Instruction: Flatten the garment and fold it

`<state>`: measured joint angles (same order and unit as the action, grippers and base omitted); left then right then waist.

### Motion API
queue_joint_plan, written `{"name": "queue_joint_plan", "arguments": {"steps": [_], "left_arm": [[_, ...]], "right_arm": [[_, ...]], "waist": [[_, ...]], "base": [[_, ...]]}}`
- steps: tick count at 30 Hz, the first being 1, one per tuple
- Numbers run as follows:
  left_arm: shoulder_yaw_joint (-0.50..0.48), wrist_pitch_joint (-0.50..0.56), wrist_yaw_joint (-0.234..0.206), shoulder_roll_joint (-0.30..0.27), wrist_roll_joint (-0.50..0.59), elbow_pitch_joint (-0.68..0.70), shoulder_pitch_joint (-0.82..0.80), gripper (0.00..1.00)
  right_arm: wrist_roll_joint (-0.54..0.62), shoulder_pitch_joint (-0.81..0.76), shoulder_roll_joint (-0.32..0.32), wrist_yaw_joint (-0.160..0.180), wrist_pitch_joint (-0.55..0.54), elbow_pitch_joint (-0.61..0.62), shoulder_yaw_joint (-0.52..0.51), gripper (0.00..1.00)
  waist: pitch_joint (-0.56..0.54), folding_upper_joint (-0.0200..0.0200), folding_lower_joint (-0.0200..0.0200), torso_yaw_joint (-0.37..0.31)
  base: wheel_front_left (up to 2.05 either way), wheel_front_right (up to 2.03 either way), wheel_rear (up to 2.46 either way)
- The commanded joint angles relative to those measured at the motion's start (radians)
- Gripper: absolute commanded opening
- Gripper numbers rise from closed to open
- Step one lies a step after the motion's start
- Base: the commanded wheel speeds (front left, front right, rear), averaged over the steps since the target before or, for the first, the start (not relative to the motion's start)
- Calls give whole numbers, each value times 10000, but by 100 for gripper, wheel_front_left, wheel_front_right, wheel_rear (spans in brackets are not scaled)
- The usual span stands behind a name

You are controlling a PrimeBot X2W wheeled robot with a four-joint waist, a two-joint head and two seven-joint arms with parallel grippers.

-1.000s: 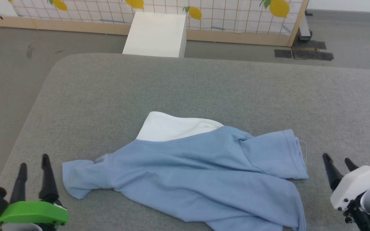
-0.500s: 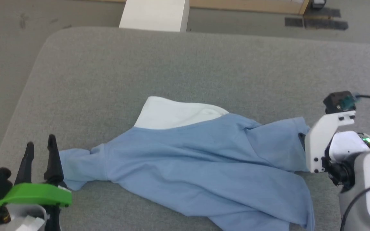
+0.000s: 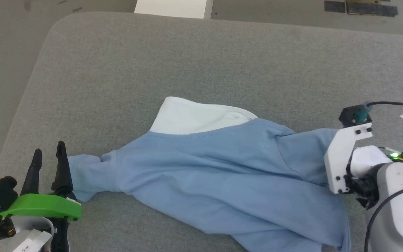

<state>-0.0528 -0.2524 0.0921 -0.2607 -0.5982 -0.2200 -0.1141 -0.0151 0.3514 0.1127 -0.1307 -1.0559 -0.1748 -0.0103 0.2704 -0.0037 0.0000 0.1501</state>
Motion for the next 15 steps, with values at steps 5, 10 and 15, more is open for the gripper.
{"name": "queue_joint_plan", "arguments": {"steps": [5, 10, 15], "left_arm": [[-12, -71, 86, -52, 67, -59, -15, 100], [53, -18, 46, -87, 109, 29, 50, 100], [164, 98, -18, -30, 88, 133, 104, 100]], "right_arm": [[-396, 108, -129, 0, 627, 246, -400, 0], [-375, 389, -3, 0, 1050, 908, -1575, 0], [-327, -540, -87, 0, 994, 1182, -2700, 0]], "waist": [[-454, 37, 0, -395], [-773, 37, 0, -699], [-913, 37, 0, -834]], "base": [[0, 0, 0], [0, 0, 0], [0, 0, 0]]}}
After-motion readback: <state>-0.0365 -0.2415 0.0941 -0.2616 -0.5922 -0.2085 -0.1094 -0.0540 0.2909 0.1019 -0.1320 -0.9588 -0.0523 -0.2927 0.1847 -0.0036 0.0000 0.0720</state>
